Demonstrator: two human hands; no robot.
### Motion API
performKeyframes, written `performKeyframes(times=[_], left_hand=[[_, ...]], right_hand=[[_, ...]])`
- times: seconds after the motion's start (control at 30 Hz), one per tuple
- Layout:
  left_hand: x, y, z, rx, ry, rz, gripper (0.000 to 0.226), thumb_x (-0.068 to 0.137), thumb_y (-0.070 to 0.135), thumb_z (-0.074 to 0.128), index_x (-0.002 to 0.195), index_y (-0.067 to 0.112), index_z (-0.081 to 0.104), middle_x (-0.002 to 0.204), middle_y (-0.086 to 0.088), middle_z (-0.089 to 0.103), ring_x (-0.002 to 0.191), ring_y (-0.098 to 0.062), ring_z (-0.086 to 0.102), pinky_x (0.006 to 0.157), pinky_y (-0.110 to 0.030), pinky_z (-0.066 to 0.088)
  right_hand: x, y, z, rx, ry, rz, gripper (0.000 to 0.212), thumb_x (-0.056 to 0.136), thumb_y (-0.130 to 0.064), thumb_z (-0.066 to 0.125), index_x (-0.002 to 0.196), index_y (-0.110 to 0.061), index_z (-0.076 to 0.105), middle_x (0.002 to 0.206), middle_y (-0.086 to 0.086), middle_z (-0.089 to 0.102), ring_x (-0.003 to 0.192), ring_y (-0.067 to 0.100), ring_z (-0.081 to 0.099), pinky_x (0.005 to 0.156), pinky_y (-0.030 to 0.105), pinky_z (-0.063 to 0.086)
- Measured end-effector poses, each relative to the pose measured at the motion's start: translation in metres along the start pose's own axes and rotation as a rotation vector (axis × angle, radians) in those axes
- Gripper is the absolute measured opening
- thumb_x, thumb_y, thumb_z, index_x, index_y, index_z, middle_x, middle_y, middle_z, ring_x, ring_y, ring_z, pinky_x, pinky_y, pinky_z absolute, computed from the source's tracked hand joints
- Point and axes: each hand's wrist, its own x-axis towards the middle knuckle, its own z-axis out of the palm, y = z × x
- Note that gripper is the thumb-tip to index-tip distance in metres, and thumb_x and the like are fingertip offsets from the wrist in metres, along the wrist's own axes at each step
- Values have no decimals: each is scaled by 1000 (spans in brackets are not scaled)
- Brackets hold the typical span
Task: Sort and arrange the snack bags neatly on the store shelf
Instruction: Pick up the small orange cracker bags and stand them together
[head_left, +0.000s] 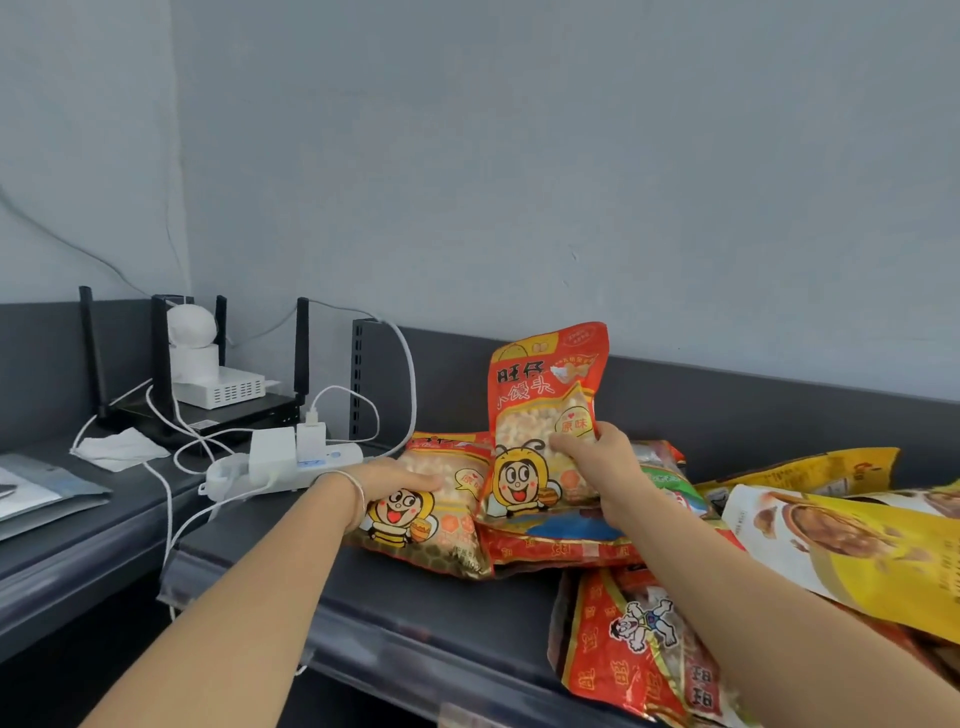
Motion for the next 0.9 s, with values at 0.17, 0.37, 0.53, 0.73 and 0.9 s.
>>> performKeyframes(times=[0.17, 0.37, 0.53, 0.73, 0.9], left_hand=[[-24, 32, 5, 61, 189, 147, 69, 77, 36, 75, 130, 3, 44, 116, -8, 55, 100, -19, 53, 77, -25, 43], [-72, 87, 31, -26, 371, 330, 42, 76, 28, 76, 100, 8, 49, 100, -8, 59, 89, -21, 58, 69, -30, 49], [-115, 131, 96, -126, 484, 456, 41, 76, 29, 76, 105, 9, 55, 109, -10, 63, 103, -27, 59, 87, -39, 48], [-169, 188, 221, -156, 488, 598, 44, 78, 34, 72, 114, 13, 58, 111, -1, 60, 108, -25, 56, 81, -31, 39], [-219, 237, 354, -208, 440, 715, 35, 77, 38, 71, 102, 19, 54, 101, 1, 58, 97, -23, 55, 78, -33, 40]], right_hand=[[-12, -16, -24, 69, 61, -80, 34, 82, -27, 71, 110, -18, 55, 102, 2, 67, 91, 20, 65, 77, 37, 55], [-32, -34, -81, 215, 152, -144, 36, 83, -27, 71, 114, -16, 56, 107, 7, 67, 98, 28, 64, 89, 48, 53], [-66, -39, -163, 276, 241, -198, 35, 82, -30, 70, 113, -19, 56, 106, 6, 68, 97, 27, 66, 90, 49, 53], [-134, -26, -311, 193, 375, -291, 34, 80, -31, 71, 109, -24, 55, 103, 0, 65, 98, 23, 64, 87, 45, 55], [-199, 1, -447, 124, 521, -302, 41, 81, -31, 71, 117, -22, 53, 105, -1, 66, 94, 19, 66, 79, 39, 57]])
